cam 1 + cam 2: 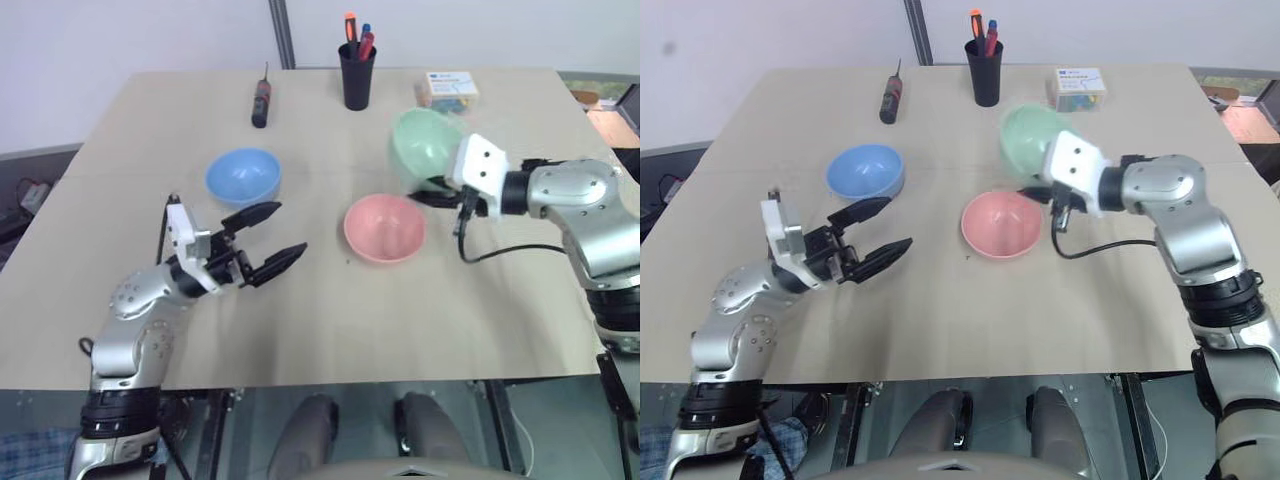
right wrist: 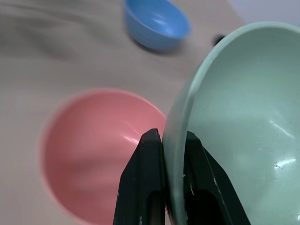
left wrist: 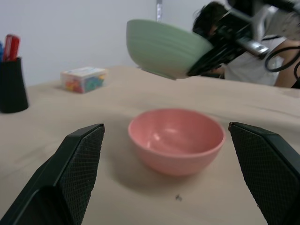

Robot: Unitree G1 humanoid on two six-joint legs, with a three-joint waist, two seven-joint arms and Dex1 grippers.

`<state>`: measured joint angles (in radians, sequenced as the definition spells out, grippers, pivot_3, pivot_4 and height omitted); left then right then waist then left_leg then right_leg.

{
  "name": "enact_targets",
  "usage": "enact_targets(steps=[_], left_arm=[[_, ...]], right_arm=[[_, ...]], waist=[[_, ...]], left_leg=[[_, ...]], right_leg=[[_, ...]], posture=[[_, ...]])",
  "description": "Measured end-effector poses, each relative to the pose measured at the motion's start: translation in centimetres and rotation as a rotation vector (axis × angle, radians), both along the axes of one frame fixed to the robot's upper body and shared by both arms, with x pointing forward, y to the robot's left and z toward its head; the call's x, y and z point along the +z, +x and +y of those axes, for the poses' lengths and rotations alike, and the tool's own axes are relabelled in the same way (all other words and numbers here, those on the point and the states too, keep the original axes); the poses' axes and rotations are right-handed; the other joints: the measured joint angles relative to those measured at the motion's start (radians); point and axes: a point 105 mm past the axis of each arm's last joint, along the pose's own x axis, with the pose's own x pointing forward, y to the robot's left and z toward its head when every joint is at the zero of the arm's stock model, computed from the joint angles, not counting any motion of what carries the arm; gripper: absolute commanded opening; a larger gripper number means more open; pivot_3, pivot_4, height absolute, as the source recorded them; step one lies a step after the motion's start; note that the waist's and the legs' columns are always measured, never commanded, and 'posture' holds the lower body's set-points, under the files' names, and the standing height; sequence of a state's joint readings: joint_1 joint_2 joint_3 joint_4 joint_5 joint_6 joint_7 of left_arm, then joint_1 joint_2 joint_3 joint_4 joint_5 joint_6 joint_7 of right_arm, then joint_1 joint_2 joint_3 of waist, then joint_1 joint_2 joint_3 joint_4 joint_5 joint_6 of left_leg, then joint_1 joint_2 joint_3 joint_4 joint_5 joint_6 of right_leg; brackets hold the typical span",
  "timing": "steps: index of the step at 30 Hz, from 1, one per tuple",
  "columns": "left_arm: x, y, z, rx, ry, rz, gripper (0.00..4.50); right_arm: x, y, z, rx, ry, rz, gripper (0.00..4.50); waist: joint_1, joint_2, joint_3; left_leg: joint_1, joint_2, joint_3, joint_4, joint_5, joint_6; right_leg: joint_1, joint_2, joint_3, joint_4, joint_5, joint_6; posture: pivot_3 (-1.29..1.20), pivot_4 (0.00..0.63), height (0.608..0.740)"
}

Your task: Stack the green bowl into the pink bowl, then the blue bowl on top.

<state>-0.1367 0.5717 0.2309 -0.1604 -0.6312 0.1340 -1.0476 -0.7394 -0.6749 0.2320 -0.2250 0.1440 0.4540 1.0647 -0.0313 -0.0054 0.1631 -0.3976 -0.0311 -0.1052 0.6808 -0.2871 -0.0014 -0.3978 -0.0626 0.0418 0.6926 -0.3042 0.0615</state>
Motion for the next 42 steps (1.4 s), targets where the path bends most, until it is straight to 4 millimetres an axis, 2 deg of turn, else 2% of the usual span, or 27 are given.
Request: enact_targets(steps=[5, 8, 10, 12, 13, 17, 20, 22, 25, 27, 29, 34, 42], left_arm=[[-0.4, -0.2, 0.5, 0.020, 0.013, 0.007, 4.50], [-0.4, -0.3, 0.7, 0.030, 0.012, 0.008, 4.50], [-0.4, -0.3, 0.7, 0.031, 0.012, 0.009, 4.50], [-0.4, -0.3, 0.7, 0.031, 0.011, 0.008, 4.50], [-0.4, -0.3, 0.7, 0.031, 0.011, 0.008, 4.50], [-0.3, 0.0, 0.6, 0.047, 0.013, 0.008, 4.50], [-0.3, 0.9, 0.5, 0.098, 0.036, 0.018, 4.50], [0.0, 2.0, 0.4, 0.149, 0.065, 0.031, 4.50], [-0.6, 2.8, 0.5, 0.196, 0.137, 0.088, 4.50], [-1.3, 4.0, 1.4, 0.298, 0.228, 0.139, 4.50], [-0.7, 5.0, 2.0, 0.365, 0.279, 0.128, 4.50], [0.1, 7.0, 2.4, 0.419, 0.346, 0.095, 4.50], [-1.7, 9.7, 4.7, 0.493, 0.436, 0.132, 4.50]], right_arm=[[-1.5, -1.6, 1.7, 0.091, -0.057, 0.029, 0.11], [-2.3, -2.0, 2.2, 0.108, -0.072, 0.058, 1.08], [-2.4, -2.1, 2.5, 0.110, -0.069, 0.058, 2.00], [-2.4, -2.0, 2.6, 0.102, -0.061, 0.054, 2.66], [-2.3, -1.9, 2.7, 0.093, -0.055, 0.050, 3.12], [-1.8, -1.5, 2.6, 0.064, -0.024, 0.040, 3.12], [0.0, -1.0, 2.2, 0.018, 0.102, 0.038, 3.12], [1.6, -0.9, 1.3, -0.007, 0.251, 0.063, 3.12], [2.3, -1.0, 0.2, -0.024, 0.333, 0.103, 3.12], [3.1, -1.2, -1.3, -0.048, 0.390, 0.121, 3.12], [4.3, -1.5, -2.7, -0.067, 0.432, 0.108, 3.12], [5.3, -3.1, -4.3, -0.049, 0.512, 0.135, 3.12], [5.6, -4.2, -6.6, -0.105, 0.536, 0.116, 3.12]], waist=[[0.001, 0.000, 0.000], [-0.001, 0.000, 0.000], [-0.003, 0.000, 0.000], [-0.005, 0.000, 0.000], [-0.006, 0.000, 0.000], [-0.006, 0.000, 0.000], [-0.005, 0.000, 0.000], [-0.002, 0.000, 0.000], [-0.004, 0.000, 0.000], [-0.005, 0.000, 0.000], [-0.004, 0.000, 0.000], [-0.005, 0.000, 0.000], [-0.006, 0.000, 0.000]], left_leg=[[0.000, 0.000, -0.001, 0.000, 0.000, 0.000], [0.000, 0.000, -0.001, 0.000, 0.000, 0.000], [0.000, 0.000, -0.001, 0.000, 0.000, 0.000], [0.000, 0.000, -0.001, 0.000, 0.000, 0.000], [0.000, 0.000, -0.001, 0.000, 0.000, 0.000], [0.000, 0.000, -0.001, 0.000, 0.000, 0.000], [0.000, -0.001, -0.001, 0.000, 0.000, 0.000], [0.000, -0.001, -0.002, 0.000, 0.000, 0.000], [0.000, -0.001, -0.001, 0.000, 0.000, 0.000], [0.000, -0.002, -0.001, 0.000, 0.000, 0.000], [0.000, -0.001, -0.001, 0.000, 0.000, 0.000], [0.000, -0.001, -0.001, -0.001, 0.000, 0.000], [0.000, -0.001, 0.000, -0.001, 0.000, 0.000]], right_leg=[[0.000, 0.000, -0.001, 0.000, 0.000, 0.000], [0.000, 0.000, -0.001, 0.000, 0.000, 0.000], [0.000, 0.000, -0.001, 0.000, 0.000, 0.000], [0.000, 0.000, -0.001, 0.000, 0.000, 0.000], [0.000, 0.000, -0.001, 0.000, 0.000, 0.000], [0.000, 0.000, -0.001, 0.000, 0.000, 0.000], [0.000, 0.000, -0.001, 0.001, 0.000, 0.000], [0.000, 0.000, -0.001, 0.001, 0.000, 0.000], [0.000, 0.000, -0.001, 0.001, 0.000, 0.000], [0.000, 0.004, -0.001, 0.001, 0.000, 0.000], [0.000, 0.004, -0.001, 0.001, 0.000, 0.000], [0.000, 0.004, -0.001, 0.001, 0.000, 0.000], [0.000, 0.005, 0.000, 0.001, 0.000, 0.000]], posture=[[0.00, 0.150, 0.740], [0.00, 0.150, 0.740], [0.00, 0.150, 0.740], [0.00, 0.150, 0.740], [0.00, 0.150, 0.740], [0.00, 0.150, 0.740], [0.00, 0.150, 0.740], [0.00, 0.150, 0.740], [0.00, 0.150, 0.740], [0.00, 0.150, 0.740], [0.00, 0.150, 0.740], [0.00, 0.150, 0.740], [0.00, 0.150, 0.740]])
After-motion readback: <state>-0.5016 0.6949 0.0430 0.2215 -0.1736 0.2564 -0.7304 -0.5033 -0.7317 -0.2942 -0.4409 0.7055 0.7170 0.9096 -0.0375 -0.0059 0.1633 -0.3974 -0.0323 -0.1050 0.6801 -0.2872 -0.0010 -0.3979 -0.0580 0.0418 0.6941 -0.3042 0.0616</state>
